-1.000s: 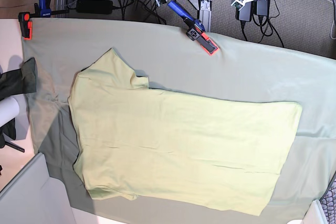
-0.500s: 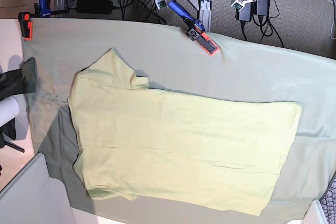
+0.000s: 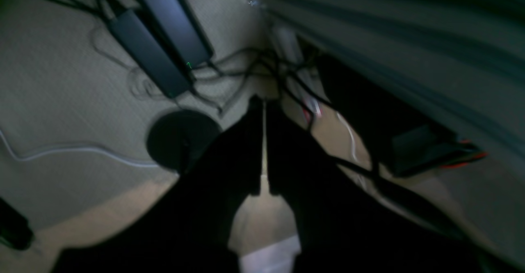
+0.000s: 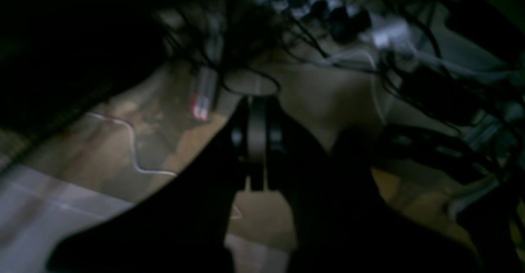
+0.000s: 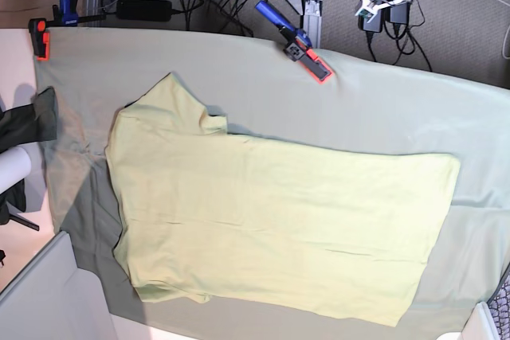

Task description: Fold the T-shirt properly

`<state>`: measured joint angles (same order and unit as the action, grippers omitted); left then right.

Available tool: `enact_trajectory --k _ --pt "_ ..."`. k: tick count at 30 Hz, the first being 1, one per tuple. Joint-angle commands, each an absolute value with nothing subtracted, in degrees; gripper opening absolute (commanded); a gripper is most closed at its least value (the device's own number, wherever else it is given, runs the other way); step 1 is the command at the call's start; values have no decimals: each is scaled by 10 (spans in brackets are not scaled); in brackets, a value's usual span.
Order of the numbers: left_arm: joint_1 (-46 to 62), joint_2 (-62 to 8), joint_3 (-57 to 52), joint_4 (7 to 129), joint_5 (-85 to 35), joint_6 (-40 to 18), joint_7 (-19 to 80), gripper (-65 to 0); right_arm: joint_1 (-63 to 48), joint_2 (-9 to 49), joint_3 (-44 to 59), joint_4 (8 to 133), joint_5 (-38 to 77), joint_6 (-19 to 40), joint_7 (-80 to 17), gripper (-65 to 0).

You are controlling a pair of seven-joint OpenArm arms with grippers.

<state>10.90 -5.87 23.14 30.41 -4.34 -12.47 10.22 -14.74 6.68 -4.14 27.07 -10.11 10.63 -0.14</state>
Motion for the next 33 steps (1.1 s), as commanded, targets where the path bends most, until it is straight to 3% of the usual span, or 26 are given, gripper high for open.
enact_trajectory --k 1,10,20,30,33 --pt "127 -67 232 335 -45 -138 98 -637 -162 81 -41 288 -98 105 2 -646" --pt "269 -133 220 614 -112 -208 84 -637 -311 187 -41 496 13 123 1 -646" --pt "405 -135 74 874 -218 -349 146 -635 -477 286 -40 791 54 122 -1 -646" --pt "450 -135 -15 1028 -291 -357 248 -627 -526 296 67 1051 126 122 -137 -646" --pt "460 -135 -37 1057 -307 -359 263 -541 -524 296 113 1099 136 121 -140 -646"
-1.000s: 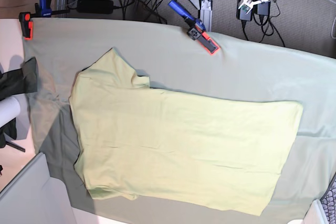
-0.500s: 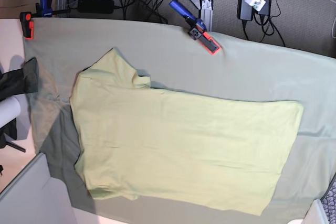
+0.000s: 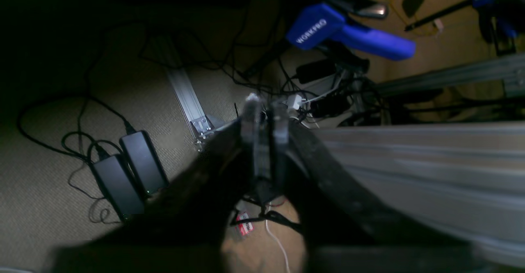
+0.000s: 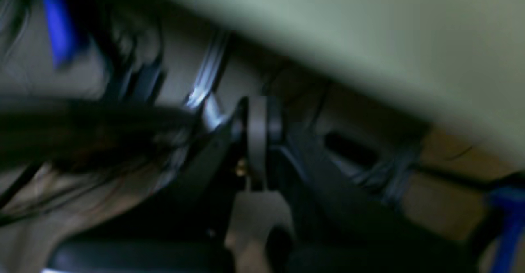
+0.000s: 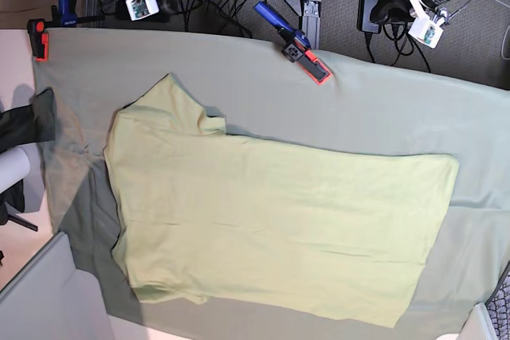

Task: Fold the T-shirt properly
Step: 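Move the right gripper to the shirt shoulder by the collar and grasp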

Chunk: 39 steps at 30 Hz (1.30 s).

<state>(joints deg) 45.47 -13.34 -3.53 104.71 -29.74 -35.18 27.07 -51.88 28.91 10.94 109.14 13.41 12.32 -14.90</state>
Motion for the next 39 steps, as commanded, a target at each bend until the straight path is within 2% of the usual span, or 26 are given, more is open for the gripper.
enact_trajectory --k 1,3,5,6,10,12,19,27,39 --pt "463 -135 -44 1065 -311 -359 270 -498 -520 296 127 1110 145 116 -140 -646" --pt "471 -136 -55 1079 -312 -359 273 -407 -508 295 152 1126 168 91 -140 -640" --pt "481 -135 -63 1087 -319 -359 273 -359 -484 288 174 1126 191 55 -140 -599" --pt "486 -136 -68 1089 -325 -359 273 -359 -470 284 183 1124 201 36 -140 -552" --pt "499 -135 -76 1092 -337 -359 275 -359 -414 265 197 1109 239 -15 -162 -288" --pt "499 -135 -76 1092 -336 -359 289 -359 -383 253 197 1094 258 -24 -181 -220" --pt "501 -135 -76 1092 -337 -359 303 -359 -288 199 194 1013 305 -21 -194 -216" --pt "512 -136 -76 1092 -336 -359 311 -359 -225 153 194 961 326 20 -232 -216" --pt "514 -154 -77 1092 -336 -358 294 -359 -222 150 130 961 326 34 -232 -218"
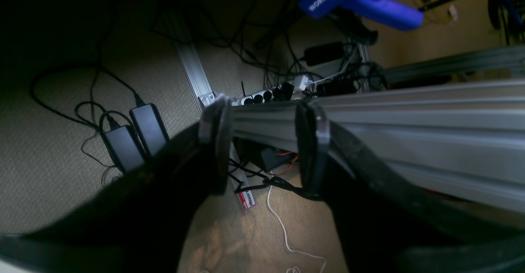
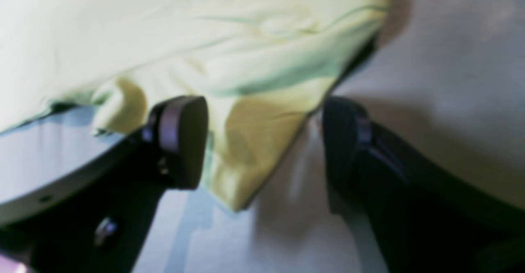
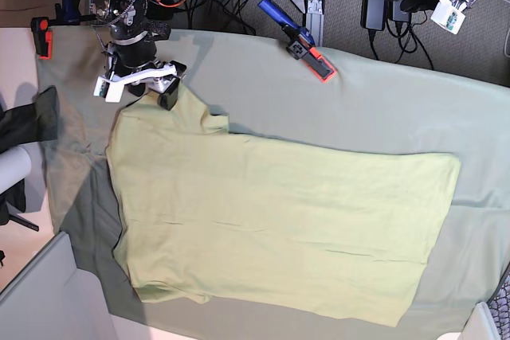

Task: Fold the T-shirt properly
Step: 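Move the right gripper to the shirt shoulder by the collar and grasp, then move the left gripper to the shirt hem corner and grasp it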

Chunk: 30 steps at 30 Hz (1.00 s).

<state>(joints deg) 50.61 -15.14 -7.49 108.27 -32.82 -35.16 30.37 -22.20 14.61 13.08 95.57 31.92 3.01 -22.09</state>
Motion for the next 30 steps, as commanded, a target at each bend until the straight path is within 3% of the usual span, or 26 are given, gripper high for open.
enact_trajectory --k 1,3,4,9,10,19,30 --pt "514 -154 -79 1092 -337 -358 294 -359 -222 150 125 961 326 34 -231 -218" --pt "514 -154 -81 1092 -336 -358 293 -342 -222 150 116 961 324 34 -227 -233" --pt "514 -154 -85 1092 -337 -358 294 -326 -222 149 114 961 320 34 -225 -270" --pt "514 -154 -115 1092 -352 -358 293 -284 -221 124 114 961 280 34 -212 -628" --pt "514 -154 -123 1092 -365 -358 293 -284 -221 121 114 961 267 34 -206 -650" --pt "466 -174 -170 1092 -440 -358 322 -284 -203 116 114 961 212 34 -206 -650" --pt "309 -255 -186 1063 -418 -321 322 -284 -204 116 114 961 152 34 -208 -650"
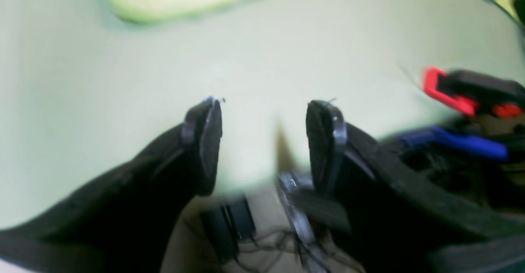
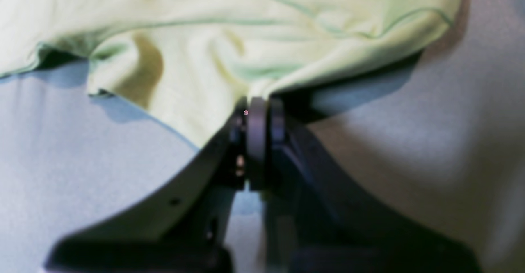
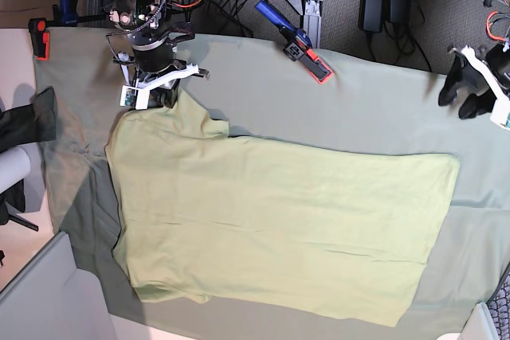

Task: Fold the T-shirt properly
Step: 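Move the left gripper to the shirt hem corner and grasp it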

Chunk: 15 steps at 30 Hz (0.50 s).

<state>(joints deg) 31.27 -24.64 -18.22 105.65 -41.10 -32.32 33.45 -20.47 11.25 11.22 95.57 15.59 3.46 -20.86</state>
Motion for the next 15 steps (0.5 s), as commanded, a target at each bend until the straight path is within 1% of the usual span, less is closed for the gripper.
enact_trajectory --k 1,9,12,15 --pt "284 -256 -186 1044 -412 -317 319 -284 -204 116 114 961 152 34 -208 -650" --pt "82 -256 -186 811 -429 -315 329 -283 -204 115 114 961 152 34 -208 -650" --pt "39 -255 -186 752 -457 -316 360 -283 -204 115 114 961 152 34 -208 -650" --pt "25 -251 -185 730 -491 -330 380 -283 -205 115 114 961 152 34 -208 -650"
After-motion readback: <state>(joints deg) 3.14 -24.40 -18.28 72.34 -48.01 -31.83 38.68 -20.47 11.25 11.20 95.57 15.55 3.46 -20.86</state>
